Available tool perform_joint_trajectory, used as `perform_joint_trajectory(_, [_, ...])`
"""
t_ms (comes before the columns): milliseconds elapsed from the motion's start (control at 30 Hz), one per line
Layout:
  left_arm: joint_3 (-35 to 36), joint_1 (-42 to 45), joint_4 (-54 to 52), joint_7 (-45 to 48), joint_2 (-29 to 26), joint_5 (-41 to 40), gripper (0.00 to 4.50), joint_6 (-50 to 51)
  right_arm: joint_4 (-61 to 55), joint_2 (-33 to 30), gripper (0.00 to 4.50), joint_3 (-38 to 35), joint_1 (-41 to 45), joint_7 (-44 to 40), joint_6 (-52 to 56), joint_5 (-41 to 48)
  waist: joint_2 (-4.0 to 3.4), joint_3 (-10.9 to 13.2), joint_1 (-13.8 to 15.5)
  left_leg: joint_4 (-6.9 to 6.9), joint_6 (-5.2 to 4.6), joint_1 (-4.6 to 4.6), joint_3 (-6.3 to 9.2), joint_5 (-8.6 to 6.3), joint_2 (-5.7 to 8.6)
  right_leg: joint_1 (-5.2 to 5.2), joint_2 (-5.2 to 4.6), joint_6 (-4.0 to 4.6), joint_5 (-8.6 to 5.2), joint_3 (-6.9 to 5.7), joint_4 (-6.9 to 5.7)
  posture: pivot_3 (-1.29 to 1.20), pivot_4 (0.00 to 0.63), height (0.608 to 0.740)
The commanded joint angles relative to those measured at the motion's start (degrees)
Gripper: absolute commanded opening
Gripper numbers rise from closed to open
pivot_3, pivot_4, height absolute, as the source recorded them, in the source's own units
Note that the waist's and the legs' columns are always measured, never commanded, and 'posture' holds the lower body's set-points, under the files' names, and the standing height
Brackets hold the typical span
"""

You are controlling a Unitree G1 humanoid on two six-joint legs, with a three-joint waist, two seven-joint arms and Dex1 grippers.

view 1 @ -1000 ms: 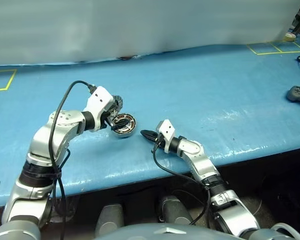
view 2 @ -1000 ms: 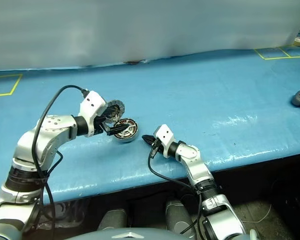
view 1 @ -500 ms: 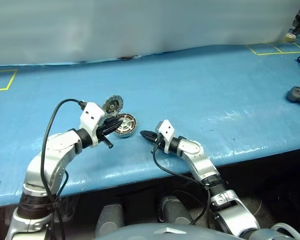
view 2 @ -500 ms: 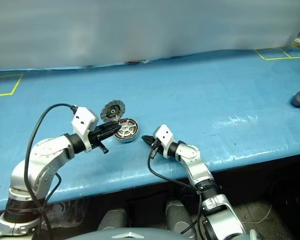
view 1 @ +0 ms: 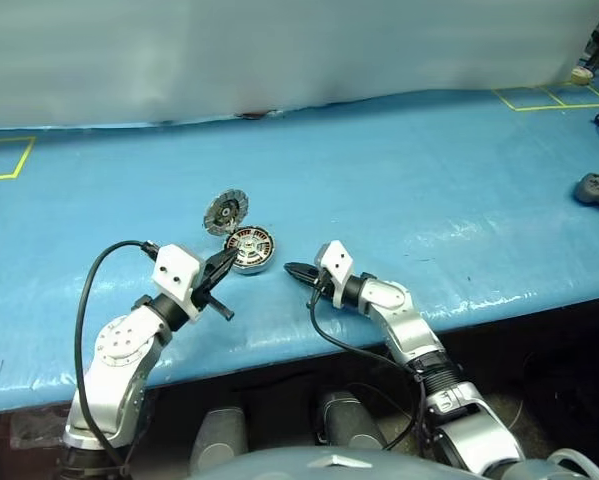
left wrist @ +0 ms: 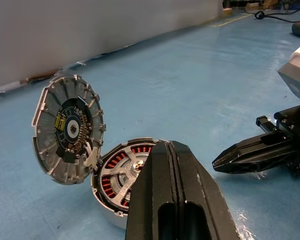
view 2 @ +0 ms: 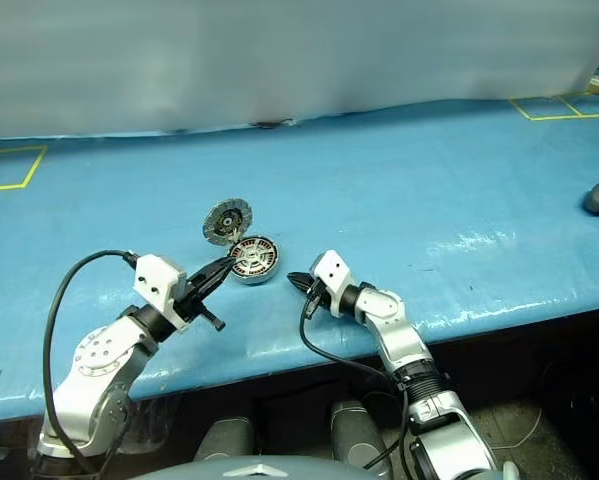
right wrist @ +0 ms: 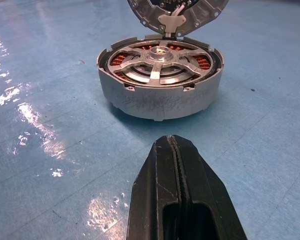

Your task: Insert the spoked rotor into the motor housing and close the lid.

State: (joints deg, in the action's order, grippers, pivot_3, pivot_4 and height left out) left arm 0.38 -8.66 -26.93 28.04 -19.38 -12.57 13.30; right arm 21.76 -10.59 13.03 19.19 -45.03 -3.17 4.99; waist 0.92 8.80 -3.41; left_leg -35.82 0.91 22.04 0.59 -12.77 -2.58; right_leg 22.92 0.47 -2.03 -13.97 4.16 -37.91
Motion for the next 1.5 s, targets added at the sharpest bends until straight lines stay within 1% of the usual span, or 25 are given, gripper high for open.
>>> perform_joint_trajectory(33, [-0.33, -2.06, 1.00, -1.43, 1.91, 1.34, 0.02, -6.48, -2.74, -0.23, 0.00, -0.82, -0.39, -0.07, 0.29, 1.10, 0.00, 0.00, -0.02, -0.03, 0.00, 0.00, -0.03, 0.00, 0.00, 0.00, 0.00, -0.01, 0.01, 0.03, 0.00, 0.00, 0.150, 0.740])
perform_joint_trajectory(133, [-0.41, -4.09, 3.19, -2.50, 3.91, 1.71, 0.02, -9.59, -3.34, -0.46, 0.00, -1.06, -0.85, 0.13, 0.75, 1.35, 0.01, 0.01, -0.03, -0.04, 0.00, 0.00, -0.08, 0.00, 0.00, 0.01, -0.01, -0.01, 0.01, 0.06, 0.00, 0.00, 0.150, 0.740])
perform_joint_trajectory(333, [-1.02, -6.55, 7.47, -2.04, 4.39, 2.20, 0.02, -14.65, -4.74, -0.91, 0.00, -1.28, -1.67, 0.48, 1.63, 1.64, 0.02, 0.01, -0.04, -0.04, 0.00, 0.04, -0.09, -0.01, -0.01, 0.08, 0.02, 0.00, 0.00, 0.07, 0.00, 0.00, 0.150, 0.740])
perform_joint_trajectory(400, [-0.80, -6.80, 8.47, -2.51, 4.65, 2.20, 0.02, -15.42, -5.07, -1.00, 0.00, -1.39, -1.82, 0.73, 1.92, 1.81, 0.02, 0.01, -0.02, -0.04, 0.00, 0.07, -0.09, -0.01, -0.01, 0.11, 0.02, 0.00, 0.00, 0.06, -0.01, 0.00, 0.150, 0.740])
perform_joint_trajectory(467, [-1.05, -6.83, 9.84, -2.04, 3.65, 3.28, 0.02, -16.41, -5.40, -1.07, 0.00, -1.53, -1.97, 1.04, 2.22, 1.91, 0.02, 0.01, -0.03, -0.06, 0.00, 0.10, -0.10, -0.01, -0.01, 0.13, 0.01, -0.01, 0.00, 0.07, -0.01, 0.00, 0.150, 0.740])
perform_joint_trajectory(567, [-0.92, -6.95, 11.43, -1.05, 3.82, 1.90, 0.02, -16.55, -5.94, -1.12, 0.00, -1.71, -2.22, 1.45, 2.70, 2.04, 0.02, 0.01, -0.05, -0.06, 0.00, 0.16, -0.12, -0.01, -0.01, 0.20, 0.02, -0.01, 0.00, 0.08, -0.01, 0.00, 0.150, 0.740])
perform_joint_trajectory(700, [-0.86, -6.79, 13.25, 0.22, 3.52, 1.17, 0.02, -16.93, -6.72, -1.12, 0.00, -2.02, -2.60, 2.38, 3.45, 1.96, 0.02, 0.01, -0.01, -0.13, 0.00, 0.56, -0.11, -0.01, -0.01, 0.59, 0.02, -0.09, 0.06, 0.07, -0.04, 0.00, 0.150, 0.740])
perform_joint_trajectory(1000, [-0.37, -6.21, 17.81, -0.89, 5.76, 0.87, 0.02, -19.53, -11.46, -0.11, 0.00, -3.61, -2.46, 7.11, 9.10, 2.12, 0.02, 0.00, -0.02, -0.15, -0.01, 0.60, -0.11, -0.01, -0.01, 0.62, 0.03, -0.11, 0.07, 0.07, -0.05, 0.00, 0.150, 0.740])
perform_joint_trajectory(1167, [-0.56, -5.96, 20.44, -0.72, 7.28, 0.80, 0.02, -22.60, -15.77, -0.46, 0.00, -2.96, -1.12, 8.61, 14.30, 1.97, 0.03, 0.00, 0.01, -0.16, -0.01, 0.61, -0.14, -0.01, -0.01, 0.63, 0.03, -0.13, 0.09, 0.10, -0.04, 0.00, 0.150, 0.740])
perform_joint_trajectory(1267, [-0.94, -5.83, 21.65, -0.99, 7.54, 1.77, 0.02, -24.22, -17.02, -0.05, 0.00, -2.36, 1.86, 10.12, 17.36, 0.92, 0.02, 0.00, -0.10, -0.15, -0.01, 0.61, -0.14, -0.01, -0.01, 0.64, 0.03, -0.13, 0.09, 0.10, -0.05, 0.00, 0.150, 0.740])
perform_joint_trajectory(1433, [-1.30, -5.58, 22.52, -1.65, 7.71, 3.03, 0.02, -25.67, -16.71, 1.31, 0.00, -1.41, 6.71, 11.51, 20.79, 0.28, 0.02, 0.00, -0.08, -0.17, -0.01, 0.61, -0.15, -0.01, -0.01, 0.65, 0.04, -0.20, 0.14, 0.11, -0.05, 0.00, 0.150, 0.740])
perform_joint_trajectory(1500, [-1.50, -5.49, 22.58, -1.45, 7.68, 3.16, 0.02, -25.71, -14.87, 2.11, 0.00, -0.66, 9.71, 11.52, 22.13, -0.31, 0.02, 0.00, -0.12, -0.15, -0.01, 0.63, -0.15, -0.01, -0.02, 0.66, 0.05, -0.27, 0.18, 0.10, -0.05, 0.00, 0.150, 0.740])
